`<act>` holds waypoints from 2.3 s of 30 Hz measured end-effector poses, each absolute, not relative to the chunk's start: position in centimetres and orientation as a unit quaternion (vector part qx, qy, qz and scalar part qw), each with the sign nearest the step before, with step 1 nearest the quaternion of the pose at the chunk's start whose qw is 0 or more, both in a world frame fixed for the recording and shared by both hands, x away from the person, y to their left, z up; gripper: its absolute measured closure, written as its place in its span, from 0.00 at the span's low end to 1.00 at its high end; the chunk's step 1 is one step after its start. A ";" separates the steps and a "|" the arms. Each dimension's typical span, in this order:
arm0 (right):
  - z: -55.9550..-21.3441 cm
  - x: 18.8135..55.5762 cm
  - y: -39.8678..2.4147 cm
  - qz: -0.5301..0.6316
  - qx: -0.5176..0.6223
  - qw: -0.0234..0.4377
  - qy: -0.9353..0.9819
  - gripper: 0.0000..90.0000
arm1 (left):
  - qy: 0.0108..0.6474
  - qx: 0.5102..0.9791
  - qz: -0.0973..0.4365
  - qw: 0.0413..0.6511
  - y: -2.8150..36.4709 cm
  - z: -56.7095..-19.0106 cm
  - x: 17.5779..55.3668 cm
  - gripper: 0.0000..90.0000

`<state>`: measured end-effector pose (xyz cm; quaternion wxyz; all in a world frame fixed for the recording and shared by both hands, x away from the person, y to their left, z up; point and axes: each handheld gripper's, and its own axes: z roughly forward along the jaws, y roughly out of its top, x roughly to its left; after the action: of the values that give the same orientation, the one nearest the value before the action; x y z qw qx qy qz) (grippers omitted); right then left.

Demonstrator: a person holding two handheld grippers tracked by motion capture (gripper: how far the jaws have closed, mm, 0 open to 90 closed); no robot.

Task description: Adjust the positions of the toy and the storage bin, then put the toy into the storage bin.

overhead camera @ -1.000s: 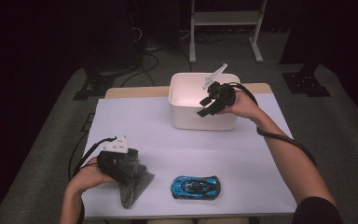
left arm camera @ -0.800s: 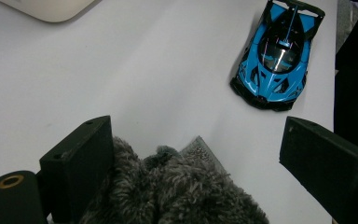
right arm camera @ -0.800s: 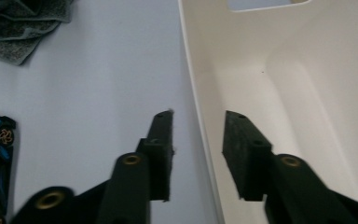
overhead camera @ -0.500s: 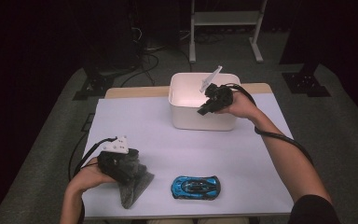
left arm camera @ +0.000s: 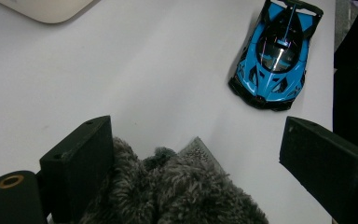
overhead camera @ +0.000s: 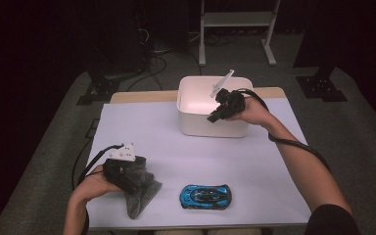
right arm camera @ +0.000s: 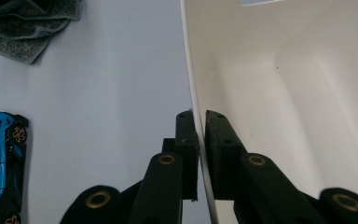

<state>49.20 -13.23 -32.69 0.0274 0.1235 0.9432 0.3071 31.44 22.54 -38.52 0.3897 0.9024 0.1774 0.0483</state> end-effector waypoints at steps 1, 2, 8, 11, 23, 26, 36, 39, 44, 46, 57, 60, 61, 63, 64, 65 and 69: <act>-32.7 49.1 -13.2 0.306 0.124 0.025 0.944 0.92 | 0.178 0.902 0.048 0.390 22.5 -38.5 31.4 0.10; -32.6 49.0 -13.2 0.306 0.121 0.026 0.944 0.93 | 0.177 0.903 0.048 0.389 22.5 -38.5 31.4 0.10; -32.5 48.4 -13.2 0.306 0.117 0.011 0.945 0.93 | 0.175 0.904 0.045 0.388 22.3 -38.6 31.4 0.10; -32.5 47.9 -13.1 0.304 0.111 0.009 0.946 0.93 | 0.173 0.906 0.042 0.385 22.2 -38.8 31.4 0.10; -32.5 45.3 -13.0 0.309 0.098 0.007 0.946 0.93 | 0.166 0.907 0.033 0.387 21.8 -38.8 31.2 0.10; -32.6 44.7 -13.0 0.310 0.095 0.009 0.946 0.93 | 0.164 0.908 0.031 0.385 21.7 -38.9 31.2 0.10; -32.5 42.8 -12.7 0.309 0.090 0.002 0.947 0.93 | 0.163 0.908 0.031 0.384 21.7 -38.8 31.2 0.10; -32.3 42.3 -12.6 0.316 0.088 0.005 0.945 0.93 | 0.161 0.909 0.030 0.383 21.6 -38.9 31.2 0.10; -32.2 41.6 -12.5 0.313 0.086 0.004 0.946 0.93 | 0.160 0.909 0.029 0.383 21.6 -38.8 31.2 0.10; -32.2 41.6 -12.6 0.316 0.091 0.004 0.944 0.93 | 0.161 0.909 0.029 0.382 21.6 -38.8 31.2 0.10; -32.3 41.1 -12.5 0.324 0.098 0.004 0.941 0.93 | 0.158 0.911 0.028 0.380 21.4 -38.8 31.2 0.10; -32.3 40.9 -12.4 0.322 0.100 0.010 0.941 0.93 | 0.159 0.910 0.027 0.382 21.5 -38.8 31.2 0.10; -32.3 40.9 -12.4 0.323 0.099 0.009 0.941 0.93 | 0.160 0.910 0.027 0.382 21.5 -38.9 31.2 0.10; -32.3 40.8 -12.3 0.322 0.100 0.008 0.941 0.94 | 0.161 0.909 0.027 0.383 21.5 -38.9 31.2 0.10; -32.2 40.8 -12.3 0.321 0.101 0.009 0.942 0.94 | 0.160 0.910 0.029 0.382 21.5 -38.8 31.2 0.10; -32.2 40.7 -12.3 0.322 0.101 0.010 0.941 0.94 | 0.159 0.910 0.029 0.381 21.6 -38.8 31.2 0.10; -32.3 40.4 -12.3 0.325 0.100 0.006 0.940 0.94 | 0.158 0.910 0.030 0.383 21.5 -38.7 31.1 0.10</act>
<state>40.40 -12.31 -32.28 0.0064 0.0997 0.9404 0.3251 31.13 21.51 -38.70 0.3830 0.9097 0.1579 0.0297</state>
